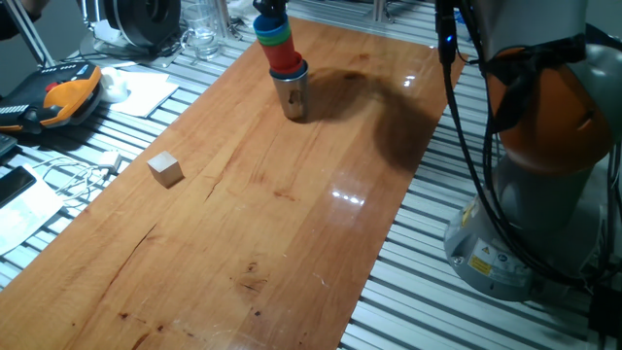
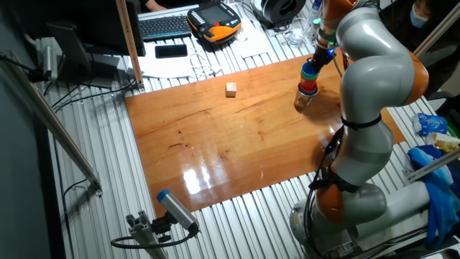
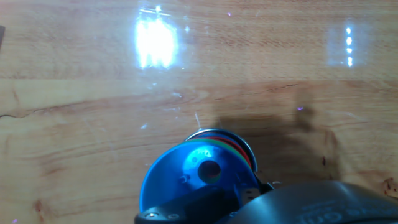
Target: Stack the cups
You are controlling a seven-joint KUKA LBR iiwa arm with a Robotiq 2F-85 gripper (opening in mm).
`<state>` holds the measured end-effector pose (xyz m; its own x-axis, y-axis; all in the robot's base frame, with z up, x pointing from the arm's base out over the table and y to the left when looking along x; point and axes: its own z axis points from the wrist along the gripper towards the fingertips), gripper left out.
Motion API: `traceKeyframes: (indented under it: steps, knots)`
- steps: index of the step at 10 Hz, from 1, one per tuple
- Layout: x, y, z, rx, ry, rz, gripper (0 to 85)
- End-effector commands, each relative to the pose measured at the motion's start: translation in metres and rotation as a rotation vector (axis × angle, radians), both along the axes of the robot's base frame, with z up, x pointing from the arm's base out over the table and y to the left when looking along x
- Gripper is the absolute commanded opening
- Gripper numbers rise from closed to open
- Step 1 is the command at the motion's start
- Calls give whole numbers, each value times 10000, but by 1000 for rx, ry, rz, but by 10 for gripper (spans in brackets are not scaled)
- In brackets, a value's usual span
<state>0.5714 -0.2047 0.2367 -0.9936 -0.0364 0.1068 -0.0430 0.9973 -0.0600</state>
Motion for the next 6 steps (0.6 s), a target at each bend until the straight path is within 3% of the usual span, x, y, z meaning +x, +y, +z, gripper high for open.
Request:
traceKeyframes:
  steps: [1, 5, 6]
  knots:
    - [2, -10, -23, 2, -1, 0, 0]
    - [-4, -40, -35, 10, 29, -9, 0]
    - [-4, -39, -34, 6, 26, -14, 170]
